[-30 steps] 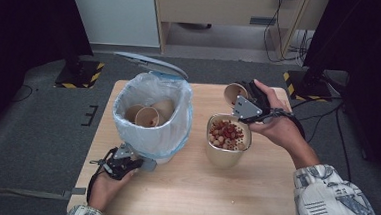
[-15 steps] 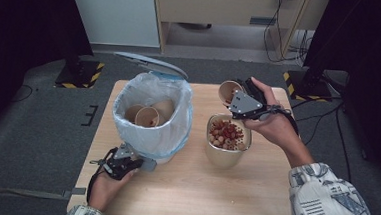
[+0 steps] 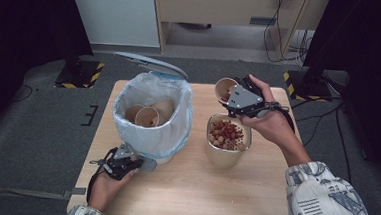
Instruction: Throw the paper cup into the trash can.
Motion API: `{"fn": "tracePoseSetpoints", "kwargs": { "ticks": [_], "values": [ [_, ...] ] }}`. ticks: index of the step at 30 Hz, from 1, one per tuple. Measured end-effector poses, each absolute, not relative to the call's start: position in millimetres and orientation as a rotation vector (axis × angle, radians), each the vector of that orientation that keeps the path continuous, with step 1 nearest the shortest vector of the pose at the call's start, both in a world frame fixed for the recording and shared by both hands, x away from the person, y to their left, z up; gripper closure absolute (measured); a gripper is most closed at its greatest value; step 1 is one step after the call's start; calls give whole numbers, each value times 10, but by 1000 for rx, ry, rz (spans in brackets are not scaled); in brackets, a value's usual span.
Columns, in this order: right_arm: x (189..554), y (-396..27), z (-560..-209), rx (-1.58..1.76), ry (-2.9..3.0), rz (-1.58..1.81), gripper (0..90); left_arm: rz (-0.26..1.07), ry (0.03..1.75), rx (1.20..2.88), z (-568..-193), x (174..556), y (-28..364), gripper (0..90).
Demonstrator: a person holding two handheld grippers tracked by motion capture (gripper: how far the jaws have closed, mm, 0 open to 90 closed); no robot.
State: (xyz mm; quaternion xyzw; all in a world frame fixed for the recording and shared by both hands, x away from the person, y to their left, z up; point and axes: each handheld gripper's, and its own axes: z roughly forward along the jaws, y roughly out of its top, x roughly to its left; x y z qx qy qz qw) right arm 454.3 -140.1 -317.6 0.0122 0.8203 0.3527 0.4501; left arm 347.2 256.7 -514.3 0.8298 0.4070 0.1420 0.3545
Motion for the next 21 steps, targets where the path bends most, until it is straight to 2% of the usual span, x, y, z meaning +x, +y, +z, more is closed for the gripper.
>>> {"fn": "tracePoseSetpoints", "kwargs": {
  "ticks": [21],
  "values": [
    [4528,-1266,-3089,94,2058,981,290,366,1052,2145,-5142,3472,2567,900]
  ]
}}
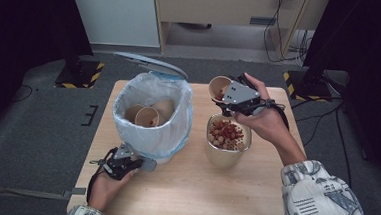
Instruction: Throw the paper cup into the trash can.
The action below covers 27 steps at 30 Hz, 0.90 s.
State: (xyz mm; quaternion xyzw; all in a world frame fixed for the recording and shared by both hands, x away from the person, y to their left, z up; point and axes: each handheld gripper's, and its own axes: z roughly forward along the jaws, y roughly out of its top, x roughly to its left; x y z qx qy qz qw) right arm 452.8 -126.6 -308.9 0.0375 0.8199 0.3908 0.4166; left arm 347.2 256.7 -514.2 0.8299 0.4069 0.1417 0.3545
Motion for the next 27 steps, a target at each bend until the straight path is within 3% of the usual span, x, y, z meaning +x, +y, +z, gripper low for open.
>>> {"fn": "tracePoseSetpoints", "kwargs": {
  "ticks": [27],
  "values": [
    [4420,-1044,-2904,138,2105,1147,289,369,1054,2142,-5143,3472,2566,900]
  ]
}}
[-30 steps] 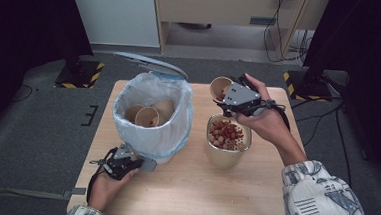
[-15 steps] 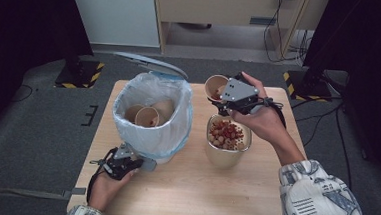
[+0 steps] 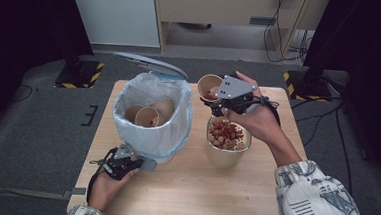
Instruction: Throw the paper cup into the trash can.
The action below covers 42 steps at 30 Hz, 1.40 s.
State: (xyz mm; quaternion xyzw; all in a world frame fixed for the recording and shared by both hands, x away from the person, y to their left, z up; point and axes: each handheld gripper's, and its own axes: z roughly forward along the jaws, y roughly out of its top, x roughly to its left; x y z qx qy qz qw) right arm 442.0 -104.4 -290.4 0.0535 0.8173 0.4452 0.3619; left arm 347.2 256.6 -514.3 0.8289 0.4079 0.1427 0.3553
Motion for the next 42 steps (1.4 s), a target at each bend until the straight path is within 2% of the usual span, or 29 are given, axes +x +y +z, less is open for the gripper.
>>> {"fn": "tracePoseSetpoints", "kwargs": {
  "ticks": [42],
  "values": [
    [4351,-573,-2784,105,2175,1319,288,371,1052,2142,-5145,3469,2564,900]
  ]
}}
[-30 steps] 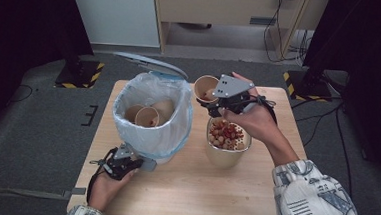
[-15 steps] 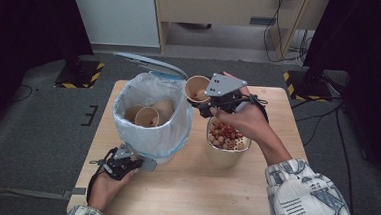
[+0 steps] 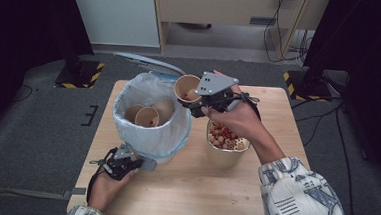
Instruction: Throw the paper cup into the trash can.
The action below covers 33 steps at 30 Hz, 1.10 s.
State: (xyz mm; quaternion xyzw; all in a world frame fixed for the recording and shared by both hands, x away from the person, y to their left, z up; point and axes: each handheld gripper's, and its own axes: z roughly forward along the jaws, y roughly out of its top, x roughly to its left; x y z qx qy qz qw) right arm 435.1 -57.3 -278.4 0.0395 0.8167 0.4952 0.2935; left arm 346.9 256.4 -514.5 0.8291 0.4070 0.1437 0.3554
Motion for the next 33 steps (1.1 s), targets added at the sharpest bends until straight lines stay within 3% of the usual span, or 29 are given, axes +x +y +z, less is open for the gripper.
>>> {"fn": "tracePoseSetpoints", "kwargs": {
  "ticks": [33],
  "values": [
    [4300,-111,-2815,36,2191,1378,283,371,1050,2141,-5145,3469,2565,900]
  ]
}}
